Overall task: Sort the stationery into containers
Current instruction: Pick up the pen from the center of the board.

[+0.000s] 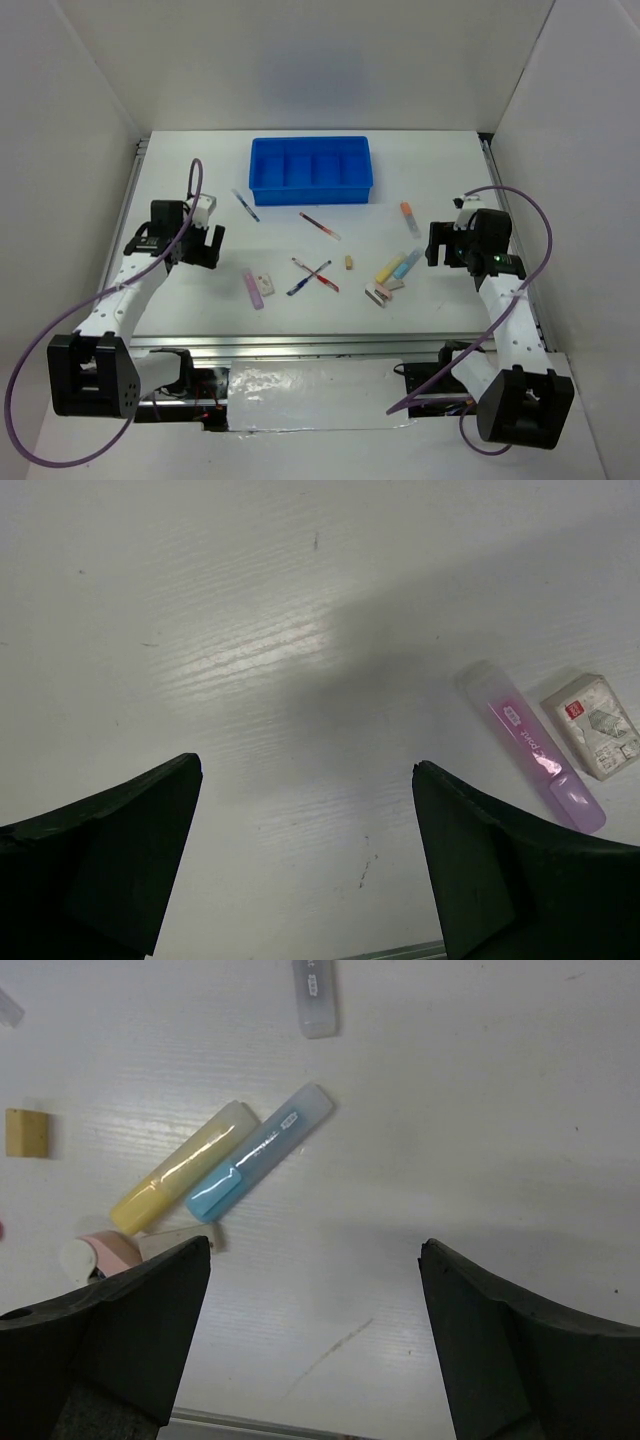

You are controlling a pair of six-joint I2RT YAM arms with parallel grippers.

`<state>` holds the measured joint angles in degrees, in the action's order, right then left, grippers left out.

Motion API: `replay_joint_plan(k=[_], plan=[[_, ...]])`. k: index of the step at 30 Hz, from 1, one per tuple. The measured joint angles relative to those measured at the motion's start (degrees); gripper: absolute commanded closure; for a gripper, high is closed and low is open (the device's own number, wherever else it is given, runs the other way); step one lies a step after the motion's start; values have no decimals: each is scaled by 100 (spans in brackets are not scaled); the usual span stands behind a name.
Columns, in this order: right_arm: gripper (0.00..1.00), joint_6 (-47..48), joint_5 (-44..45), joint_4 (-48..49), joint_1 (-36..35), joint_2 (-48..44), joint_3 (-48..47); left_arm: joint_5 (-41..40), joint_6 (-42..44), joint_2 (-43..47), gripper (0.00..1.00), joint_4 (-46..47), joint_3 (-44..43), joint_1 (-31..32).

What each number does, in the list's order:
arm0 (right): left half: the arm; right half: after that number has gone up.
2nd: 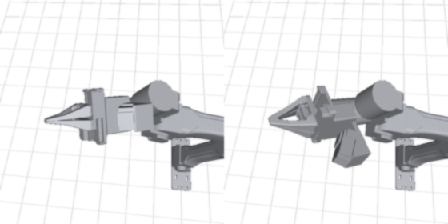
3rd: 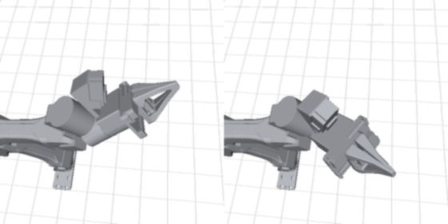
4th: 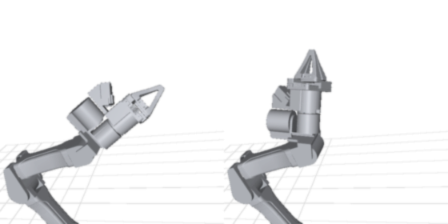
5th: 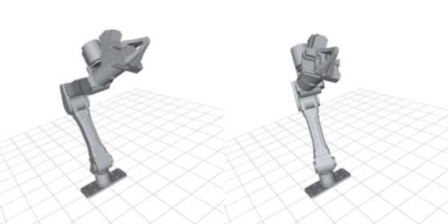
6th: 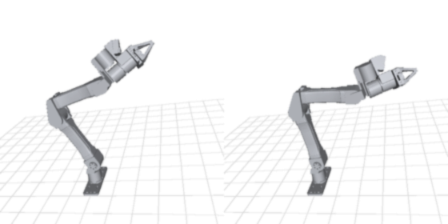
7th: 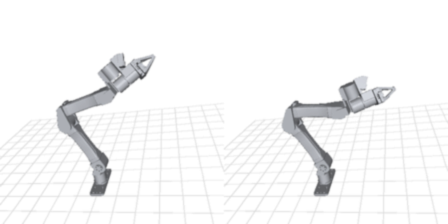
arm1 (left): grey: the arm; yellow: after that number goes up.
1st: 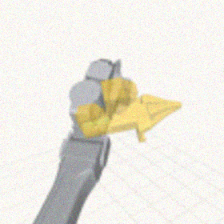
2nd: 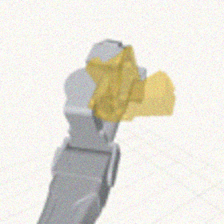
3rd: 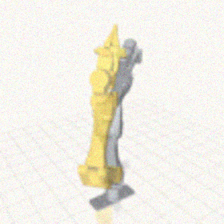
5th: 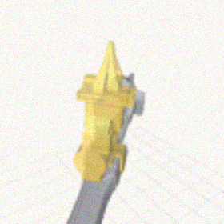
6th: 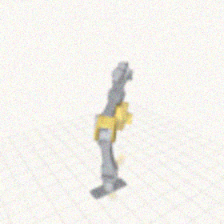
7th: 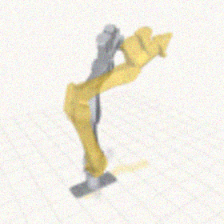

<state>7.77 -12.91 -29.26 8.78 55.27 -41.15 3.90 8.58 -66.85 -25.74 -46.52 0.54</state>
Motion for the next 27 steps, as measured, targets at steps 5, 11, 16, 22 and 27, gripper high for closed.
replay_joint_plan(k=[5, 11, 16, 22, 27], plan=[[11, -26, 33, 9, -109, 127, -81, 7, -83, -190, 1, -79, -140, 0], [17, -208, 291, 68, -603, 1429, -1040, 81, -317, -330, 1, -146, -603, 0], [24, -310, 466, 116, -723, 2726, -1853, 76, -509, -356, 1, -129, -824, -2], [27, -352, 636, 87, -743, 3993, -2516, 31, -586, -433, 1, -131, -883, -2], [27, -348, 673, -15, -772, 4638, -3058, -35, -584, -459, 1, -127, -883, -2]])
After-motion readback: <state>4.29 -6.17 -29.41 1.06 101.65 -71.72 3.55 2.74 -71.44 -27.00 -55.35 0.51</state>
